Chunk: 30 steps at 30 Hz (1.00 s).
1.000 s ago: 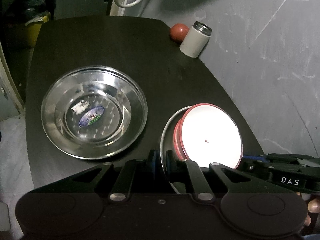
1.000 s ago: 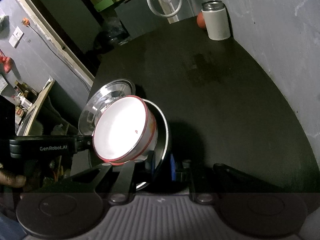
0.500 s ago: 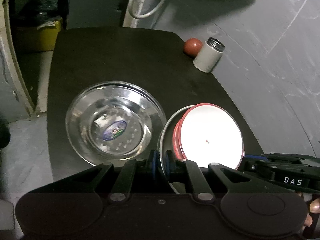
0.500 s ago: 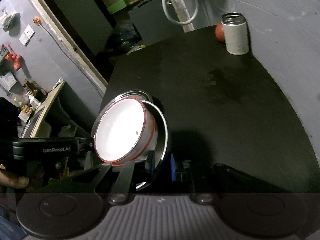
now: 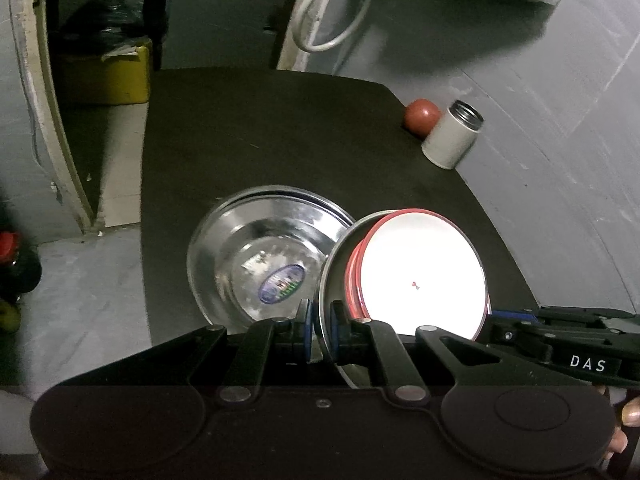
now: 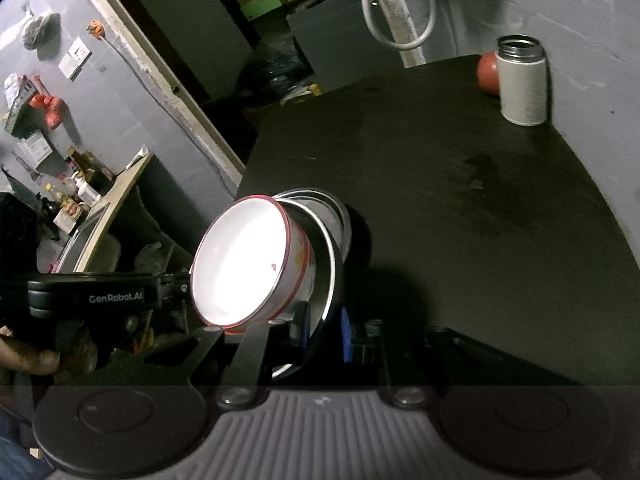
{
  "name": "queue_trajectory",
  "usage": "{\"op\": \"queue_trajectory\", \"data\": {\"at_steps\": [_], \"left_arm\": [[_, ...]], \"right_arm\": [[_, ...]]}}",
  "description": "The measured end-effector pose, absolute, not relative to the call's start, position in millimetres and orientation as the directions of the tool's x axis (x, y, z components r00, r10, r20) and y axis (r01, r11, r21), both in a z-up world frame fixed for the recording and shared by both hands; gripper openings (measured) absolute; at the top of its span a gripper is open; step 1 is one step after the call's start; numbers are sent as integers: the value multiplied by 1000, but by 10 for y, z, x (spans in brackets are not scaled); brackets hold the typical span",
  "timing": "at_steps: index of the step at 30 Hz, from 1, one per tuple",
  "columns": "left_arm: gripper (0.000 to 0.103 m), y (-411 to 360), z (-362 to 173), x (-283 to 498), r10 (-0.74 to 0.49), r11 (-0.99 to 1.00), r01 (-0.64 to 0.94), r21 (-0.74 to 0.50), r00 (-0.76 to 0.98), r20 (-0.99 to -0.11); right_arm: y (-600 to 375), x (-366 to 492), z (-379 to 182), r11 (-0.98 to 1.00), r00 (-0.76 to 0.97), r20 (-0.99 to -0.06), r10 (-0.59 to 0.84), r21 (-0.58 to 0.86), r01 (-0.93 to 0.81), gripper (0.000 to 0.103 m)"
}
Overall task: Organize plates and bowls
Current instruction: 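Lift the stacked bowls with both grippers and carry them over the steel plates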
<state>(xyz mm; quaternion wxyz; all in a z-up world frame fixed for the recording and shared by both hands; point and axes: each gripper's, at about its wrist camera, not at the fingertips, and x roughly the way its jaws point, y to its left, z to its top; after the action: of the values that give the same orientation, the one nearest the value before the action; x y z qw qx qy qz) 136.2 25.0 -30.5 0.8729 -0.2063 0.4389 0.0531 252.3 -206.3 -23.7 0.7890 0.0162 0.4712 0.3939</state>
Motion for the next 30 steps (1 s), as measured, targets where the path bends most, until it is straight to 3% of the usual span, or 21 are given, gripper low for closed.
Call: {"op": "queue_trajectory", "data": {"at_steps": [30], "left_arm": [[6,843,-477,1525,-41,874,-372,-313,585,-810]], "right_arm": [[-1251,2812,-274,634,171,-753,636,383,-672,17]]}}
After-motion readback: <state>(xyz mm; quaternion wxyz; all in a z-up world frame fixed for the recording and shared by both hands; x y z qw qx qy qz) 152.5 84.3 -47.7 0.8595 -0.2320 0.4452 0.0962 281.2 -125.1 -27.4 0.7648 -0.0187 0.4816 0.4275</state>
